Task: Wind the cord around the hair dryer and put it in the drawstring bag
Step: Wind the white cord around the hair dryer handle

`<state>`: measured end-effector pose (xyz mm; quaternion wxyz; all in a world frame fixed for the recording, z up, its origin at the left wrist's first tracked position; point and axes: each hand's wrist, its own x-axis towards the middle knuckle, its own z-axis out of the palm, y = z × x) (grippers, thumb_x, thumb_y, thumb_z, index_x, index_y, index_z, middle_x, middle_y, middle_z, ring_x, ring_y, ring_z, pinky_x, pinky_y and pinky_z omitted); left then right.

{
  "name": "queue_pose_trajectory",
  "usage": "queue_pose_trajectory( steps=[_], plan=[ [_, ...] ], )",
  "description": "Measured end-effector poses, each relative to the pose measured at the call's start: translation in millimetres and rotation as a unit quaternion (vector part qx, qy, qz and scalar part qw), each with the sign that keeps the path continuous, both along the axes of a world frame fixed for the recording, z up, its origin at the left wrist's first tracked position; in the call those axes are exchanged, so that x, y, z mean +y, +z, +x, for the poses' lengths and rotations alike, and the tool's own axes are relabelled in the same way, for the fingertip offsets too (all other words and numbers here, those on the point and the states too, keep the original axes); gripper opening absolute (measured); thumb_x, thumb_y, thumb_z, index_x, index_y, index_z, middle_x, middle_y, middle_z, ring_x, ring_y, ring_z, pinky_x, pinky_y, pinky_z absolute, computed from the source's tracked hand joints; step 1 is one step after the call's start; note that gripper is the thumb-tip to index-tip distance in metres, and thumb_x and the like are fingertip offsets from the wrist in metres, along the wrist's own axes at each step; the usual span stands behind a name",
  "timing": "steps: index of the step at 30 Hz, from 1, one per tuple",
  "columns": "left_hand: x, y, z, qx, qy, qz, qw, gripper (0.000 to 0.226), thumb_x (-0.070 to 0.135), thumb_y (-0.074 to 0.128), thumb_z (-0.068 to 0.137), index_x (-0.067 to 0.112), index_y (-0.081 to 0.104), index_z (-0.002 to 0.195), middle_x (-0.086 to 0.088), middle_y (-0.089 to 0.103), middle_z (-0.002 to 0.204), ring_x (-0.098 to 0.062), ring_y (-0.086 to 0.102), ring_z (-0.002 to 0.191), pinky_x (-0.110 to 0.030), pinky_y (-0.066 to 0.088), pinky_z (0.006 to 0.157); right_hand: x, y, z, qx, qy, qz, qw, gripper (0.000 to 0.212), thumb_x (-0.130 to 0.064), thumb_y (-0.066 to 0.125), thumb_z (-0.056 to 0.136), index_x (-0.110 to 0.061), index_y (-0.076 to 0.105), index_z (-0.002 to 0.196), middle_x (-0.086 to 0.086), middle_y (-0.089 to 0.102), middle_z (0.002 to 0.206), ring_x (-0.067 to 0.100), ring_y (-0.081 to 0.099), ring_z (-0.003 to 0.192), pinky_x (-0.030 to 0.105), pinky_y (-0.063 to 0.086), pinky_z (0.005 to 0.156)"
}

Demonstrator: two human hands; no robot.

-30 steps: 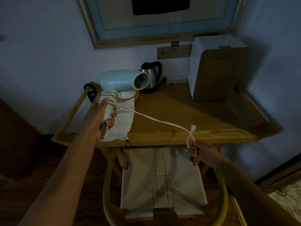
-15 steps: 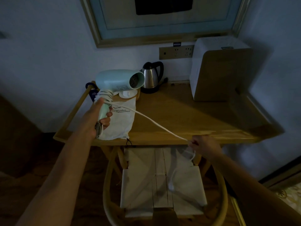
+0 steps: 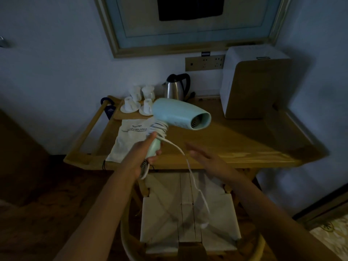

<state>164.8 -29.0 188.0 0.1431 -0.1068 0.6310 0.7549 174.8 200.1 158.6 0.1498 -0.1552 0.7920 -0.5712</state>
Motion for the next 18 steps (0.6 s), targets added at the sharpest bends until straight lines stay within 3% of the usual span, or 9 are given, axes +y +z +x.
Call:
queue_pose_trajectory(
  steps=[3,5,7,10,15,18],
  plan=[
    [18,-5,5,-0.028,-0.017,0.022,0.999,0.036,0.044,0.048,0.091,0.009,0.058,0.087,-0.001,0.053,0.049,-0.007,0.033,0.029,-0.013,0.028,0.031,-21,7,8,-0.033,0.036,-0.082,0.995,0.029,-0.036,0.046,0.094,-0.018,0.067,0.1,0.002,0.067,0.09,0.01,0.063,0.083,0.021,0.05,0.076],
    [21,-7,7,-0.047,-0.035,0.078,0.995,0.037,0.043,0.045,0.092,0.008,0.055,0.087,-0.003,0.051,0.049,-0.007,0.032,0.028,-0.012,0.029,0.031,-21,4,12,-0.076,0.03,-0.159,0.984,0.026,-0.02,0.043,0.096,-0.011,0.066,0.09,0.0,0.055,0.068,0.011,0.052,0.061,0.019,0.045,0.058],
    [16,-8,11,-0.05,-0.063,0.133,0.988,0.038,0.043,0.043,0.091,0.008,0.055,0.087,-0.004,0.051,0.051,-0.007,0.033,0.029,-0.013,0.03,0.032,-12,-4,13,-0.107,0.036,-0.195,0.974,0.027,-0.017,0.041,0.096,-0.01,0.066,0.088,-0.002,0.048,0.062,0.009,0.042,0.055,0.019,0.039,0.055],
    [9,-10,15,-0.04,-0.097,0.145,0.984,0.036,0.042,0.051,0.082,0.008,0.055,0.091,-0.004,0.053,0.055,-0.006,0.034,0.031,-0.014,0.032,0.033,5,-14,12,-0.152,0.124,-0.19,0.962,0.027,-0.019,0.039,0.095,-0.007,0.064,0.096,-0.002,0.053,0.064,0.01,0.05,0.06,0.024,0.042,0.063],
    [1,-12,13,-0.028,-0.108,0.079,0.991,0.05,0.048,0.052,0.079,0.003,0.054,0.102,0.001,0.052,0.055,-0.003,0.031,0.032,-0.014,0.031,0.033,20,-27,16,-0.221,0.271,-0.13,0.928,0.027,-0.025,0.044,0.091,-0.013,0.065,0.104,0.001,0.069,0.092,0.015,0.064,0.096,0.025,0.048,0.09],
    [-5,-12,12,-0.025,-0.112,0.11,0.987,0.051,0.051,0.051,0.079,0.004,0.055,0.1,0.001,0.05,0.054,-0.002,0.03,0.032,-0.014,0.03,0.032,23,-33,15,-0.22,0.283,-0.113,0.927,0.024,-0.019,0.045,0.092,-0.011,0.065,0.102,0.002,0.069,0.093,0.015,0.064,0.097,0.025,0.048,0.091]
  ],
)
